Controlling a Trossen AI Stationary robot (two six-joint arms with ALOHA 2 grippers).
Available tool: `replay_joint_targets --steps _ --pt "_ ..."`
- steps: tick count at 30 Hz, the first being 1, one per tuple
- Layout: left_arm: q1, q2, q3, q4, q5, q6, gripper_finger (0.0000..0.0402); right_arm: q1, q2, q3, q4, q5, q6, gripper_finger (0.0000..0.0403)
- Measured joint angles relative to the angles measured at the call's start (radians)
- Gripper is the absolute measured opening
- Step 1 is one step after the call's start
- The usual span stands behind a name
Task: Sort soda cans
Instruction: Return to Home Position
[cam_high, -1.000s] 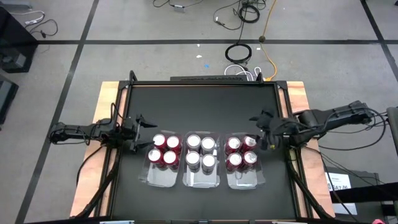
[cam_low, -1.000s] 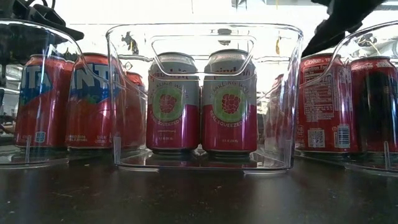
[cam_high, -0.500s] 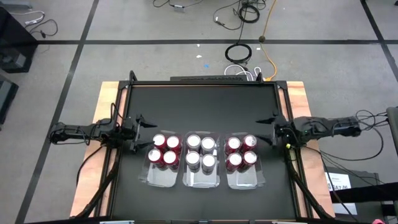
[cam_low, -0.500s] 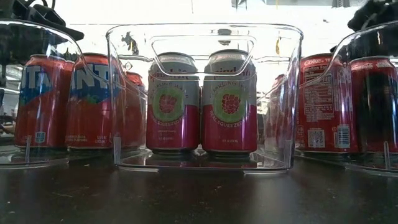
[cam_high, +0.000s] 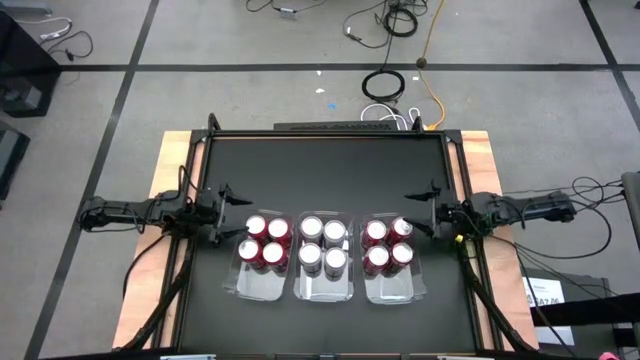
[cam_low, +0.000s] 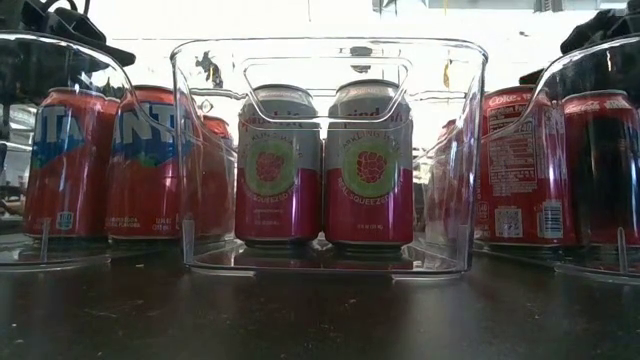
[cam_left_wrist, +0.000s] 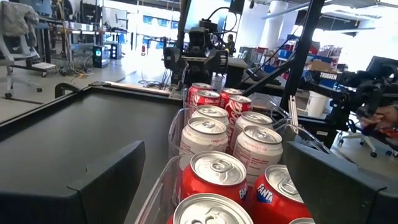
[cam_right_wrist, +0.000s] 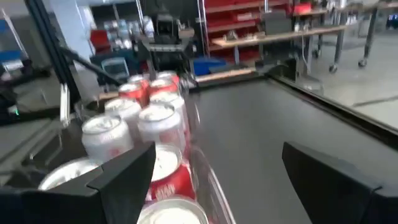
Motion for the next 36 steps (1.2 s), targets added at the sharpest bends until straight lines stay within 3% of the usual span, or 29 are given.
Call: replay_joint_targets --steps 5,7,13,36 --pt "0.0 0.001 0.0 0.0 0.0 0.0 0.039 0.0 0.0 -0.067 0.193 -0.106 -0.032 0.0343" --pt "0.0 0.001 0.0 0.0 0.0 0.0 0.039 0.0 0.005 -0.067 0.191 -0.129 -0.03 0.0343" --pt "0.0 0.001 0.0 0.0 0.0 0.0 0.039 0.0 0.008 -0.067 0.189 -0.134 -0.083 0.0343" --pt "0.0 0.001 0.0 0.0 0.0 0.0 0.039 0.0 0.008 -0.067 0.187 -0.129 -0.048 0.0343"
